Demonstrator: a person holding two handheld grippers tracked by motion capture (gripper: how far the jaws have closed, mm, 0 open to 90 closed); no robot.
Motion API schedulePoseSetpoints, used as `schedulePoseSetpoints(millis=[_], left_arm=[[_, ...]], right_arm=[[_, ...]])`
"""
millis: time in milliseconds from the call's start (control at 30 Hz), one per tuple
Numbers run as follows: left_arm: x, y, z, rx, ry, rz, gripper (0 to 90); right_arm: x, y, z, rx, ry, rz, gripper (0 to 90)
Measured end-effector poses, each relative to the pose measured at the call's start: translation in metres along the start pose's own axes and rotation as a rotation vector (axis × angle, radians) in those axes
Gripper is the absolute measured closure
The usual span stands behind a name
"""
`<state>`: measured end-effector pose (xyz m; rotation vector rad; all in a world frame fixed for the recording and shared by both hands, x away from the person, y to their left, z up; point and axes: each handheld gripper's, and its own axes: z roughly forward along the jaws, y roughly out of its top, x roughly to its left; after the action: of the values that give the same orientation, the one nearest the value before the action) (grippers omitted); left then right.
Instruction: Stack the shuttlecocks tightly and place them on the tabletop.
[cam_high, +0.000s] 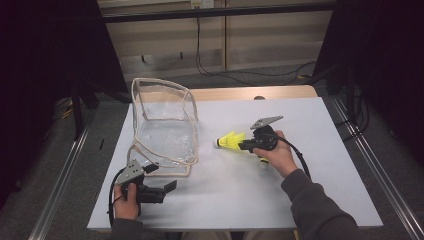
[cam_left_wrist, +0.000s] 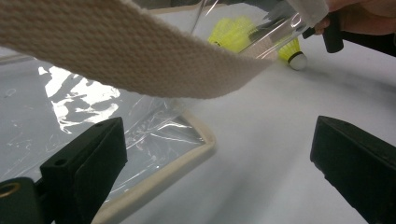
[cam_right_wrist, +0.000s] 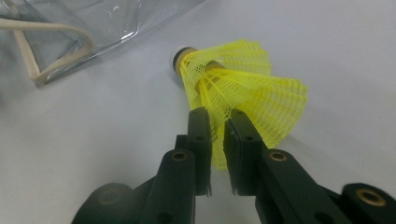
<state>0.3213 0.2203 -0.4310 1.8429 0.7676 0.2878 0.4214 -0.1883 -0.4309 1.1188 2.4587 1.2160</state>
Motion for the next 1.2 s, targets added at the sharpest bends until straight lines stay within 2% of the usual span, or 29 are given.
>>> schedulePoseSetpoints(millis=[433, 833, 1200], left_arm=[[0.0, 0.0, 0.0, 0.0, 0.001, 0.001, 3.6], [0.0, 0.0, 0.0, -0.004, 0.003, 0.0, 3.6], [0.0, 0.0, 0.0, -0.003, 0.003, 0.0, 3.7]], right_arm=[[-0.001, -0.001, -0.003, -0.015, -0.026, 0.013, 69.3], [0.0, 0.0, -0.007, -0.011, -0.054, 0.001, 56.3], [0.001, 0.002, -0.014, -0.022, -0.062, -0.016, 49.2]])
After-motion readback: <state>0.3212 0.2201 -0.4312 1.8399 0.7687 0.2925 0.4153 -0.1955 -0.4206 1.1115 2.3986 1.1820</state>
